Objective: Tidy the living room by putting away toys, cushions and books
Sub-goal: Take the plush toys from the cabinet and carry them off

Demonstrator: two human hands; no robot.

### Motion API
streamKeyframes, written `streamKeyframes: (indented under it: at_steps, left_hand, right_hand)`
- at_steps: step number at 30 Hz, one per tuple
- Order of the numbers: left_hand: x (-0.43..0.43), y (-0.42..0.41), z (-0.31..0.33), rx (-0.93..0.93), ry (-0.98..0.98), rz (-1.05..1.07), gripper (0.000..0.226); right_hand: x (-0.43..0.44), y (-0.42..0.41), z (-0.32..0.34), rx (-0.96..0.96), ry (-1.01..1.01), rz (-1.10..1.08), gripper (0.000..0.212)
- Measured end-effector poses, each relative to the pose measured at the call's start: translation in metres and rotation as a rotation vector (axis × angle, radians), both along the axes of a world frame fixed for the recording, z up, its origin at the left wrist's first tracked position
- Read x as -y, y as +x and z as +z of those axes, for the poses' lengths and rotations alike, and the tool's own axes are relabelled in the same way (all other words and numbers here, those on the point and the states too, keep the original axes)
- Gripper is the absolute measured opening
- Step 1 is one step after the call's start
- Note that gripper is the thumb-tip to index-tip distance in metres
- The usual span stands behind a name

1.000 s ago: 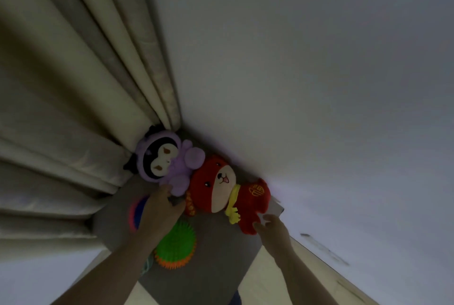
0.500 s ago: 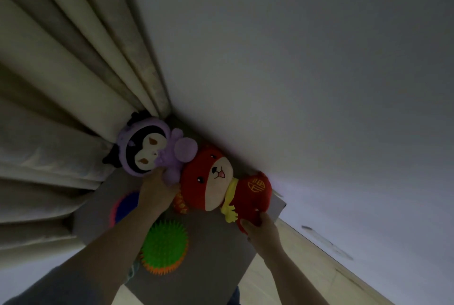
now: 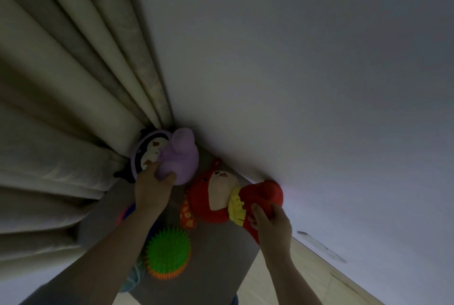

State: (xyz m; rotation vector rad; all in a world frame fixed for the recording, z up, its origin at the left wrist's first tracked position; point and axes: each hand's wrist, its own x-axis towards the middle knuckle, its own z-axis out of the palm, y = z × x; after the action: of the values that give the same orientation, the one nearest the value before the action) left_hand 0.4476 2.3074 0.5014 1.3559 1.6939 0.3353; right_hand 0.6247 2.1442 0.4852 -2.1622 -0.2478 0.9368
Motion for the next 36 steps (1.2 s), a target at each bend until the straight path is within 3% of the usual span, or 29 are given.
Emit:
streamKeyframes:
  at_steps: [2, 6, 9, 11, 14, 20, 27, 30, 33, 36]
  left_hand:
    - [0.000, -0.005, 0.015, 0.071, -0.016, 0.068, 0.060]
    - [0.003, -0.020, 0.042, 0.280, -0.051, 0.173, 0.039]
    - [0.010, -0.026, 0.070, 0.373, -0.009, 0.184, 0.051]
    - [0.017, -0.028, 0.102, 0.419, 0.021, 0.197, 0.046]
    - [0.026, -0.035, 0.138, 0.421, 0.133, 0.147, 0.020]
    - [0.046, -0.060, 0.206, 0.404, 0.333, 0.073, 0.016]
    - [0.070, -0.077, 0.279, 0.383, 0.504, 0.080, 0.031]
    - [0.088, -0.075, 0.301, 0.413, 0.555, 0.107, 0.028]
    - [0.118, -0.067, 0.320, 0.410, 0.630, 0.164, 0.049]
    - [0.146, -0.062, 0.329, 0.406, 0.667, 0.248, 0.037]
  right_hand:
    - [0.000, -0.004, 0.018, 0.049, 0.034, -0.025, 0.014]
    - [0.002, -0.012, 0.060, 0.141, 0.133, -0.048, 0.011]
    - [0.001, -0.015, 0.089, 0.178, 0.186, -0.080, 0.007]
    - [0.000, -0.018, 0.110, 0.198, 0.232, -0.092, 0.006]
    - [0.000, -0.026, 0.144, 0.241, 0.291, -0.096, 0.008]
    - [0.009, -0.043, 0.222, 0.382, 0.418, -0.039, 0.011]
    - [0.019, -0.050, 0.295, 0.567, 0.589, 0.122, 0.023]
    - [0.021, -0.044, 0.317, 0.597, 0.688, 0.184, 0.022]
    - [0.028, -0.032, 0.335, 0.604, 0.751, 0.253, 0.018]
    - [0.035, -0.023, 0.348, 0.613, 0.788, 0.341, 0.020]
